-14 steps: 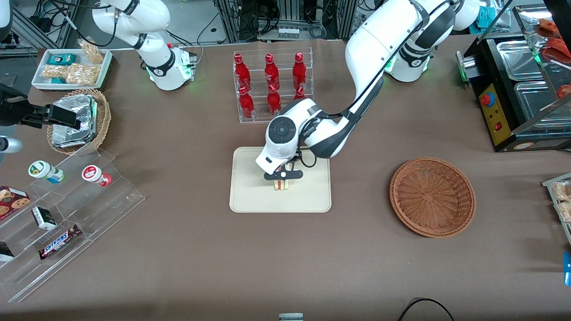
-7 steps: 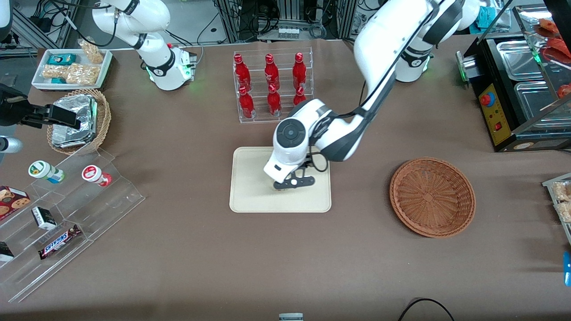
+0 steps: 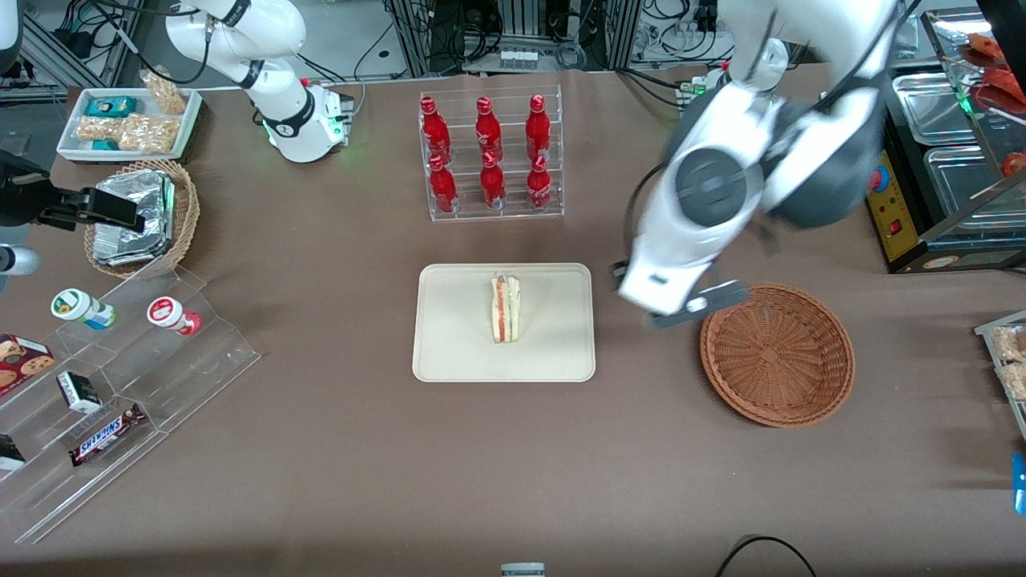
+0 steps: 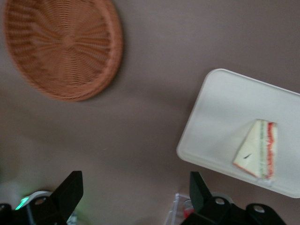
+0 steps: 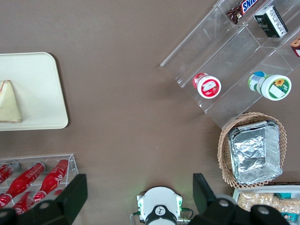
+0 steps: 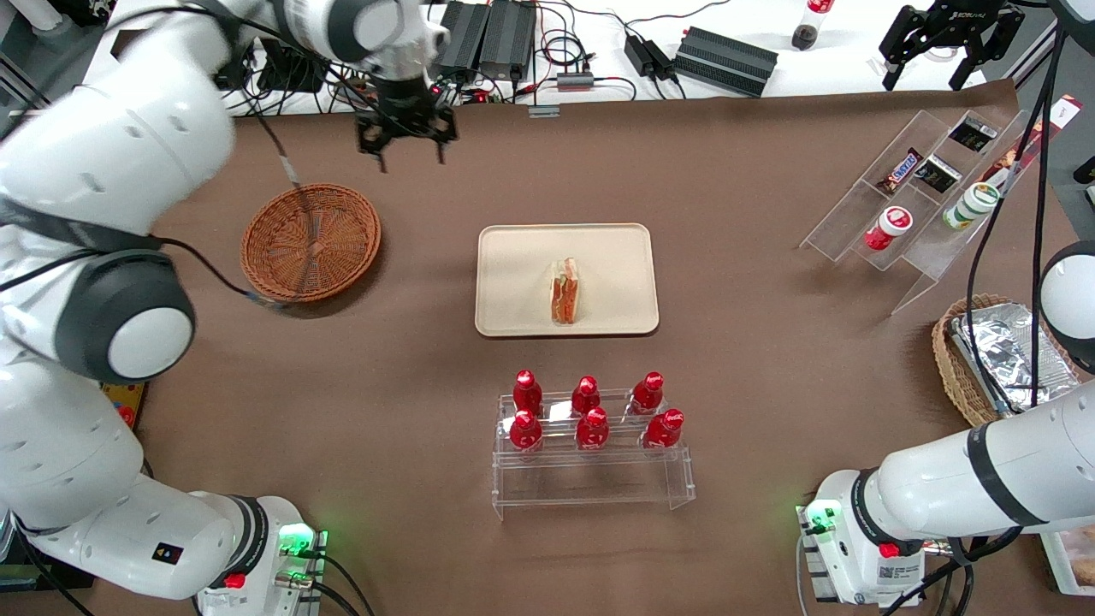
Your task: Place sandwich from basket to tray
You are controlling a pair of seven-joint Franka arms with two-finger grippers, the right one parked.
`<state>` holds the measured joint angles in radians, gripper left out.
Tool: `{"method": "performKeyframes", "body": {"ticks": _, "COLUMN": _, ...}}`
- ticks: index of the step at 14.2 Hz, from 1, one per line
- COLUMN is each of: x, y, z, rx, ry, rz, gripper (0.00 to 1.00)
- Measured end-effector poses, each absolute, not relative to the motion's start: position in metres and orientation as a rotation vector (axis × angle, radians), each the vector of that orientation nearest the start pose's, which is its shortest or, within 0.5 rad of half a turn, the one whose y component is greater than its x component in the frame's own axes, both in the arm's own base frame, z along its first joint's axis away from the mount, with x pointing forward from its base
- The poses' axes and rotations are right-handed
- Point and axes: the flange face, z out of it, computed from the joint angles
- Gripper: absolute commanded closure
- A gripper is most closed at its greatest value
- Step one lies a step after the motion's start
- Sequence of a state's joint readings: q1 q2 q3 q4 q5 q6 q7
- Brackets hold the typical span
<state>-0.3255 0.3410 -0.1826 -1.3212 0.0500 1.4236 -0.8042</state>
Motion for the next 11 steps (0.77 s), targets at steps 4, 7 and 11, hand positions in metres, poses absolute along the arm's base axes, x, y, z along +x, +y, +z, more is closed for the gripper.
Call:
{"method": "performKeyframes", "body": {"ticks": 4, "x": 0.558, "y": -0.184, "z": 0.588, "rx": -2.951, "ry": -0.433, "rz": 0.339, "gripper": 0.00}}
{"method": "performKeyframes", "body": {"ticks": 7, "x": 0.557, "y": -0.116, "z": 0.611, "rx": -2.971, "ry": -0.404, "rz": 0.371, "gripper": 0.00}}
{"method": "performKeyframes", "body": {"ticks": 11, "x": 0.550, "y": -0.050, "z": 0.629, "rx": -2.991, "ry": -0.363, "rz": 0.402, "gripper": 0.00}}
